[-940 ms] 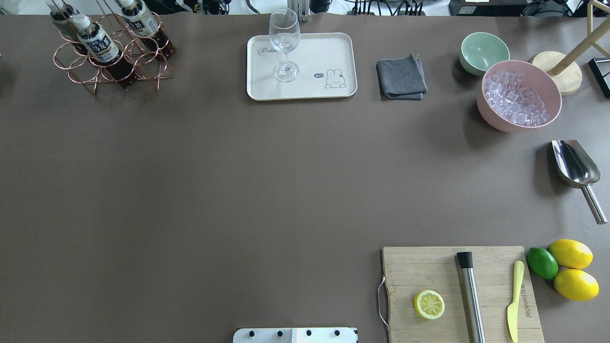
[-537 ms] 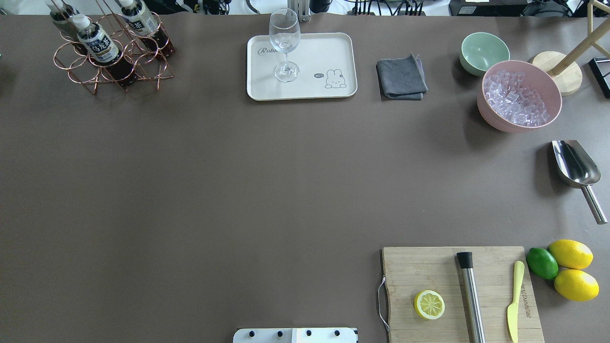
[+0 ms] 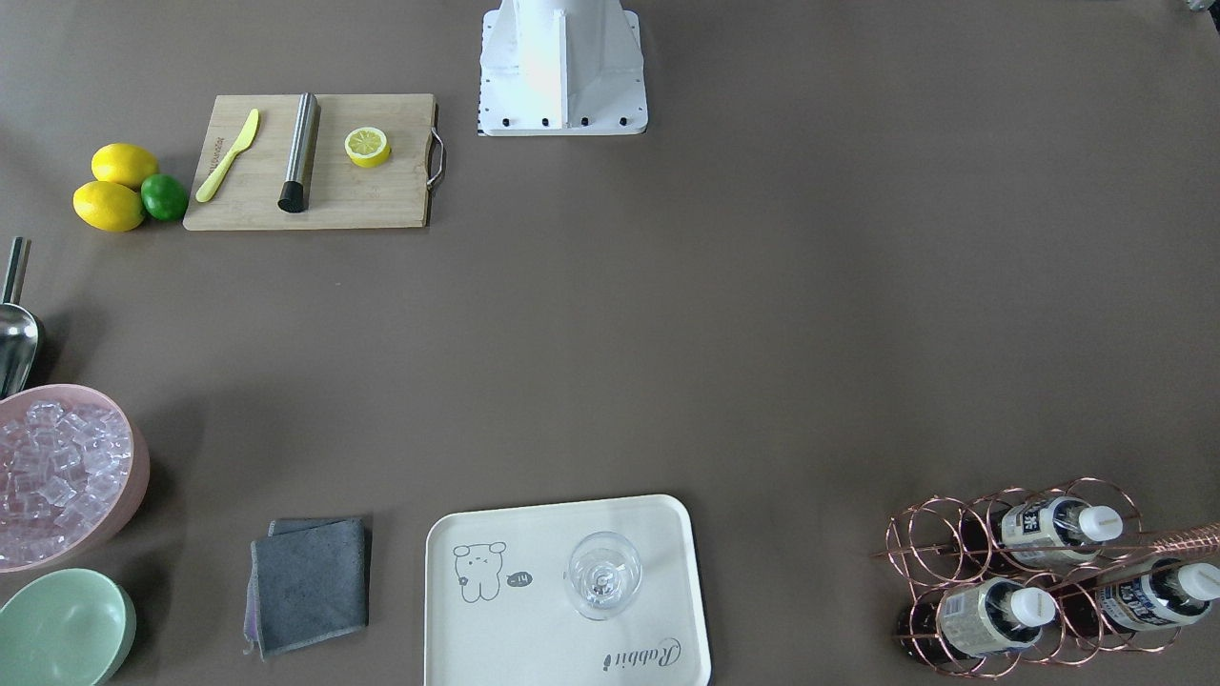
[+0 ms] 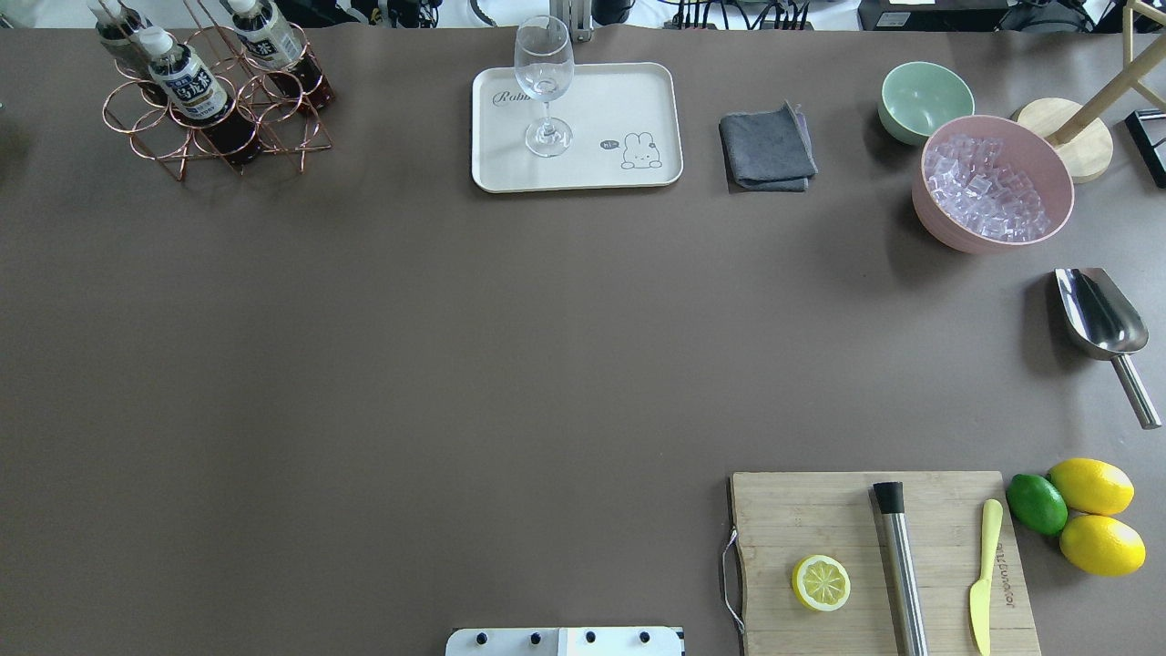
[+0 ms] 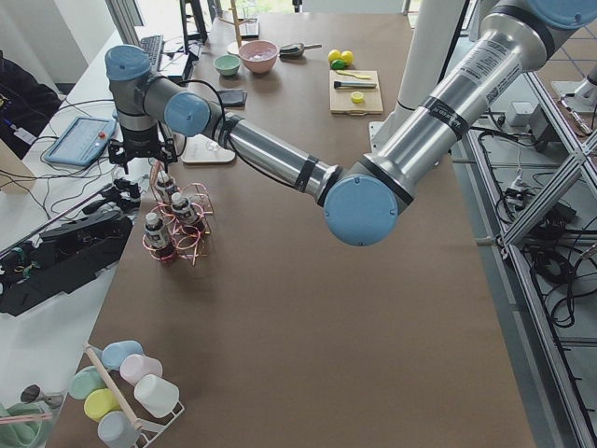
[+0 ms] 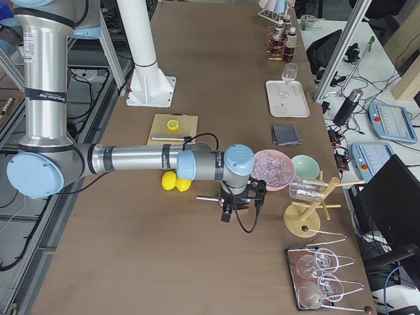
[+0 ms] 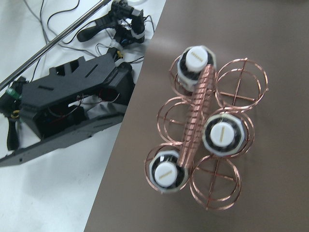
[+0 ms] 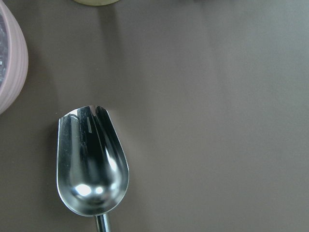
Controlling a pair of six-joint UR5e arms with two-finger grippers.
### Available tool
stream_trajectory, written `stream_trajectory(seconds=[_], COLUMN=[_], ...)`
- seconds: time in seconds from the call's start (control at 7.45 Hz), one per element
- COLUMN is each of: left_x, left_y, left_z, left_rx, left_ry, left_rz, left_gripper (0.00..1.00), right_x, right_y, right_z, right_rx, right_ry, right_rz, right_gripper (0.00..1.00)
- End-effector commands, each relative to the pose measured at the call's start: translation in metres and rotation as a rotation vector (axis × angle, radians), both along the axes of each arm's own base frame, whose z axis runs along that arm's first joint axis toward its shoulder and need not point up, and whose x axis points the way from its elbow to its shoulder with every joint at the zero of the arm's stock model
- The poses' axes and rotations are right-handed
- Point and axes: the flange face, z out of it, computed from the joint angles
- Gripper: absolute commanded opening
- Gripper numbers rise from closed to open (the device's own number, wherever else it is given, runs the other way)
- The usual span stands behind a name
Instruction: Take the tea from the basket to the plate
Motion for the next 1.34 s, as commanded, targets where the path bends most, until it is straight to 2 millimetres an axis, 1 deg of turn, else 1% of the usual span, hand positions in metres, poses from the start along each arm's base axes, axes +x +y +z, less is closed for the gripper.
stream_trajectory(seconds=[0.0,0.13,0.4,0.54,0.67,0.81,1.07,1.21], left_x=[0.085,0.096,0.097,0.082,0.079,0.073,0.07,0.069], left_y=[-0.005,-0.014,-0.021,-0.028,-0.031,-0.031,-0.032,-0.033], left_z=[-0.053,-0.05,-0.04,-0.026,-0.018,-0.014,-0.005,-0.002], left_rx=[0.047,0.033,0.029,0.015,-0.002,0.011,0.005,0.0], left_ry=[0.014,0.009,-0.005,-0.016,-0.022,-0.028,-0.034,-0.035], left_rz=[0.105,0.121,0.138,0.135,0.132,0.14,0.145,0.144], left_gripper=[0.98,0.98,0.98,0.98,0.98,0.98,0.98,0.94], right_x=[0.0,0.0,0.0,0.0,0.0,0.0,-0.001,-0.001], right_y=[0.0,0.0,0.0,0.0,0.0,0.0,0.0,-0.001], right_z=[-0.001,-0.002,-0.001,-0.003,-0.003,-0.001,-0.004,-0.005], right_rx=[0.001,0.002,0.001,0.004,0.004,0.0,0.004,0.006], right_ry=[-0.001,-0.002,-0.001,-0.002,-0.003,-0.005,-0.008,-0.008], right_rz=[0.0,0.001,0.002,0.002,0.002,0.001,0.002,0.003], right_gripper=[0.99,0.99,0.99,0.99,0.99,0.99,0.99,0.99])
